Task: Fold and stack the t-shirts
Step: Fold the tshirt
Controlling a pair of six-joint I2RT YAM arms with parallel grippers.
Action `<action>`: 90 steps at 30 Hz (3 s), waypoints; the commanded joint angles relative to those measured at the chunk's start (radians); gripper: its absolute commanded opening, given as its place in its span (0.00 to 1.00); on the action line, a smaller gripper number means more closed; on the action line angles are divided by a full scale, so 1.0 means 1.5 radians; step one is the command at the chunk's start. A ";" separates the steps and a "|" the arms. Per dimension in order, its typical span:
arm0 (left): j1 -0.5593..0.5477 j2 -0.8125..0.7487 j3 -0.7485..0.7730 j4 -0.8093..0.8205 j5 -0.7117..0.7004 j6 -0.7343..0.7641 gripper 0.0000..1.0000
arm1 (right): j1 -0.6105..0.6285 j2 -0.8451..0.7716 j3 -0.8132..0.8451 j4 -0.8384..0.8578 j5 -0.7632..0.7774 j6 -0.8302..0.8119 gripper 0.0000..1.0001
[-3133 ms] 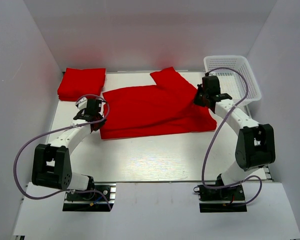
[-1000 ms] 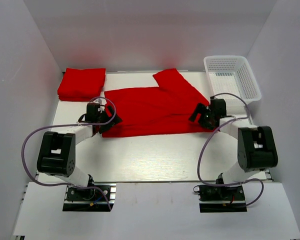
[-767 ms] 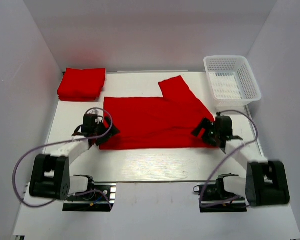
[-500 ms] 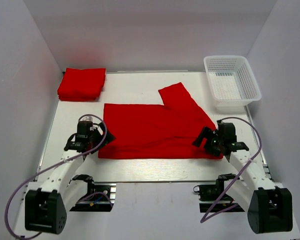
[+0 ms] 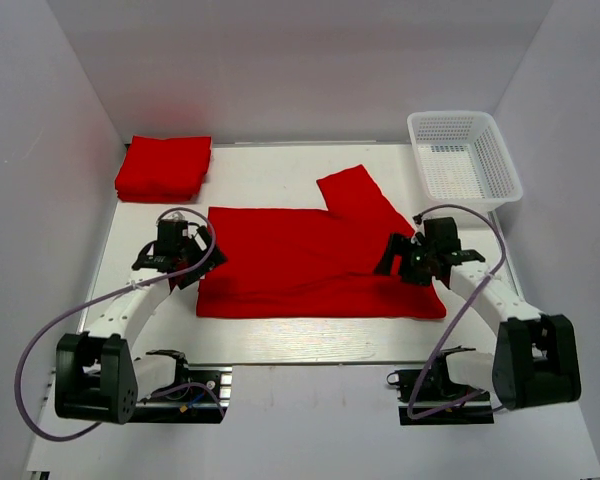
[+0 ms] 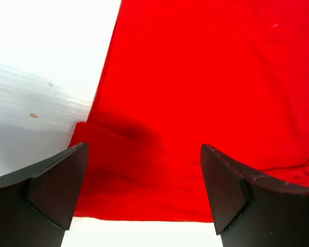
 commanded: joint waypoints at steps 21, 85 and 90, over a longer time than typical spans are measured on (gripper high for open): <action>0.003 -0.033 0.003 -0.009 -0.035 0.010 1.00 | 0.005 0.119 0.011 0.196 0.008 0.028 0.88; 0.003 -0.045 -0.016 -0.016 -0.047 0.010 1.00 | 0.002 0.132 0.008 0.158 0.039 0.030 0.90; 0.003 -0.045 -0.016 -0.016 -0.047 0.010 1.00 | 0.001 0.140 0.009 0.161 0.032 0.033 0.90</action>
